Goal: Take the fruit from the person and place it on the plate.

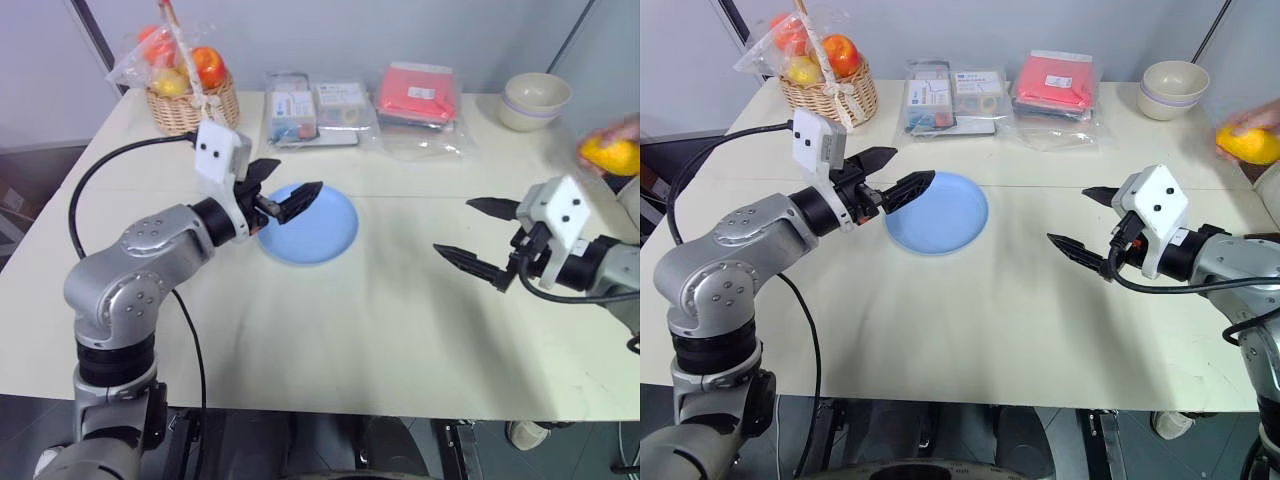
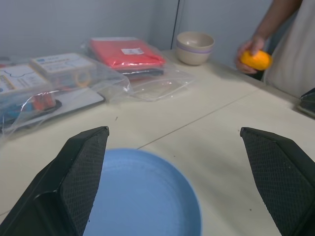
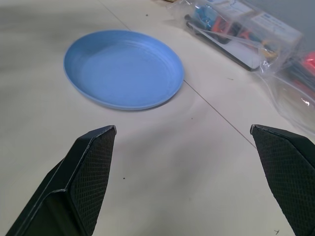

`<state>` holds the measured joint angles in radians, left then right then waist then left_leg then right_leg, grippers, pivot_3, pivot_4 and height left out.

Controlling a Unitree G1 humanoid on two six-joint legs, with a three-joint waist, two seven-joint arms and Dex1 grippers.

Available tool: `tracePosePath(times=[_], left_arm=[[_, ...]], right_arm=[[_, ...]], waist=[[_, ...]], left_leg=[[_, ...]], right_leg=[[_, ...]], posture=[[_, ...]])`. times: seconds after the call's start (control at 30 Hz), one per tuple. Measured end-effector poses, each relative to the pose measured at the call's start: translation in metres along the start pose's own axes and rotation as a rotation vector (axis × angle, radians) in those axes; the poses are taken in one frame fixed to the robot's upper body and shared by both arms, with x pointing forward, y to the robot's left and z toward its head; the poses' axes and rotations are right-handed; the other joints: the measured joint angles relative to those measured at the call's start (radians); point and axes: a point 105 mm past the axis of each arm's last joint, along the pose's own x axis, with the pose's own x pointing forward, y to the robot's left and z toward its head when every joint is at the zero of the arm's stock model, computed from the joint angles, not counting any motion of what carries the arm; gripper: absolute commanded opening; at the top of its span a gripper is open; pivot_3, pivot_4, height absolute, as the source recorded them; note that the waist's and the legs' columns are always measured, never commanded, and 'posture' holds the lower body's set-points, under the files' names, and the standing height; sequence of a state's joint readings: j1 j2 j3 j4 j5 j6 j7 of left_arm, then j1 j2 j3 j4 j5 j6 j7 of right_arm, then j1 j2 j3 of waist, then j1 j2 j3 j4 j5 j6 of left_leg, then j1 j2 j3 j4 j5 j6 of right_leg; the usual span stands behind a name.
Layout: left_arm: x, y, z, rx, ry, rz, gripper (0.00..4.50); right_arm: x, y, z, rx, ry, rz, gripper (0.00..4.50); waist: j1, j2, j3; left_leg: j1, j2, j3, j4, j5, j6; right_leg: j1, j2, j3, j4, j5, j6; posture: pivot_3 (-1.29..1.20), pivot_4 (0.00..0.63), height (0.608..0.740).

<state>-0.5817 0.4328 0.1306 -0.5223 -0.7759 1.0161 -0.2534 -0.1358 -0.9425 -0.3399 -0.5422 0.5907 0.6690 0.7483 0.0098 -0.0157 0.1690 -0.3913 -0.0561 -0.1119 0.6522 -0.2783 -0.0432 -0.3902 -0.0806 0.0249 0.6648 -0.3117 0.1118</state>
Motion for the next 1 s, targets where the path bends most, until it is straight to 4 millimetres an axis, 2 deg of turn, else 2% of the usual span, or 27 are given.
tracePosePath(times=[0.57, 0.67, 0.77, 0.9, 1.0], left_arm=[[0.001, 0.001, 0.000, -0.010, -0.008, 0.022, 4.47], [0.002, 0.001, 0.000, -0.016, -0.012, 0.025, 4.47], [0.002, 0.002, 0.000, -0.018, -0.011, 0.028, 4.47], [0.002, 0.001, -0.001, -0.020, -0.010, 0.026, 4.47], [0.001, 0.003, -0.001, -0.020, -0.011, 0.035, 4.47]], right_arm=[[0.001, -0.002, 0.004, 0.001, -0.023, -0.018, 4.50], [0.005, -0.009, 0.019, 0.008, -0.093, -0.046, 4.50], [0.015, -0.020, 0.044, 0.046, -0.202, -0.090, 4.50], [0.042, -0.032, 0.069, 0.198, -0.309, -0.124, 4.50], [0.061, -0.034, 0.076, 0.280, -0.303, -0.118, 4.50]], waist=[[-0.001, 0.000, 0.000], [-0.004, 0.000, 0.000], [-0.009, 0.000, 0.000], [-0.021, 0.000, 0.000], [-0.022, 0.000, 0.000]], left_leg=[[0.000, 0.000, 0.000, 0.000, 0.000, 0.000], [0.000, 0.000, 0.000, 0.000, 0.001, -0.002], [0.000, 0.000, 0.000, -0.001, 0.002, -0.003], [0.000, 0.000, -0.001, -0.002, 0.003, -0.004], [-0.001, 0.000, 0.000, -0.003, 0.003, -0.005]], right_leg=[[0.000, 0.000, 0.000, 0.000, 0.000, 0.000], [0.000, 0.000, 0.000, 0.000, 0.000, 0.000], [-0.001, 0.000, 0.000, 0.000, 0.000, 0.000], [-0.002, 0.000, 0.000, 0.000, 0.000, 0.000], [-0.004, 0.000, 0.000, 0.000, 0.000, 0.000]], posture=[[0.00, 0.150, 0.740], [0.00, 0.150, 0.740], [0.00, 0.150, 0.740], [0.00, 0.150, 0.740], [0.00, 0.150, 0.740]])
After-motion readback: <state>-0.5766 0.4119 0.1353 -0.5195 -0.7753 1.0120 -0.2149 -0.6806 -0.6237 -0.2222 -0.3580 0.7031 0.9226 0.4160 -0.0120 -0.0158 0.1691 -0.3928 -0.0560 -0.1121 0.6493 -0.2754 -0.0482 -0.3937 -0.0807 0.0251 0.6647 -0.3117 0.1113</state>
